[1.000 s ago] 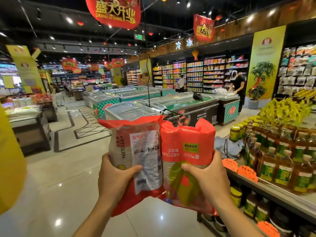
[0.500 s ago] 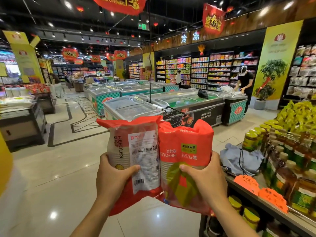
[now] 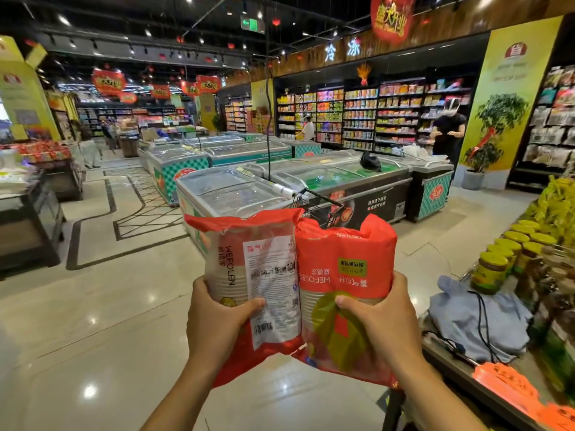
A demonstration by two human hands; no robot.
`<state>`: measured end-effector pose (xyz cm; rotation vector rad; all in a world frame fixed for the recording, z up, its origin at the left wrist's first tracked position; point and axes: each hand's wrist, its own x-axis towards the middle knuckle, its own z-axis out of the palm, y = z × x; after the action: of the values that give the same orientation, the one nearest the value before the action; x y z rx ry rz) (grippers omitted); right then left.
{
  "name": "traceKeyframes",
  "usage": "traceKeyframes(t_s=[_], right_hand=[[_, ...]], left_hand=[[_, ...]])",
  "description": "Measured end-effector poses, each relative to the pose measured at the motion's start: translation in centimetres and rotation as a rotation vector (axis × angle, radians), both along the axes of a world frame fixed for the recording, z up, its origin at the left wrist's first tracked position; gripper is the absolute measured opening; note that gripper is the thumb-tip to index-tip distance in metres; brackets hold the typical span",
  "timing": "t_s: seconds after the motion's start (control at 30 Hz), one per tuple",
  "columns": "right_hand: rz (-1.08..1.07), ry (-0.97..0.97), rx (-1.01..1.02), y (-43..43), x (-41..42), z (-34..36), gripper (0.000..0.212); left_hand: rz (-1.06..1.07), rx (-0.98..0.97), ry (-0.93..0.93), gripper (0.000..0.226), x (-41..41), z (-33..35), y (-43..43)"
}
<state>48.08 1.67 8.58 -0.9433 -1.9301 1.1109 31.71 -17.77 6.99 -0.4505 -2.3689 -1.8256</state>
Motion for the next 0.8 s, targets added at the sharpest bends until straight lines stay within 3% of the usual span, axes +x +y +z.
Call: traceKeyframes(t_s=[0.53, 0.8], right_hand=[[0.151, 0.033, -0.07, 17.0, -19.5, -1.7, 0.081], [0.226, 0.017, -0.082, 26.6, -28.1, -2.1, 0.078]], left_hand=[[0.131, -0.021, -0.013, 0.092, -16.1, 0.2, 14.4], [0.183, -0.023, -0.004, 0.08, -23.2, 0.1, 22.7]])
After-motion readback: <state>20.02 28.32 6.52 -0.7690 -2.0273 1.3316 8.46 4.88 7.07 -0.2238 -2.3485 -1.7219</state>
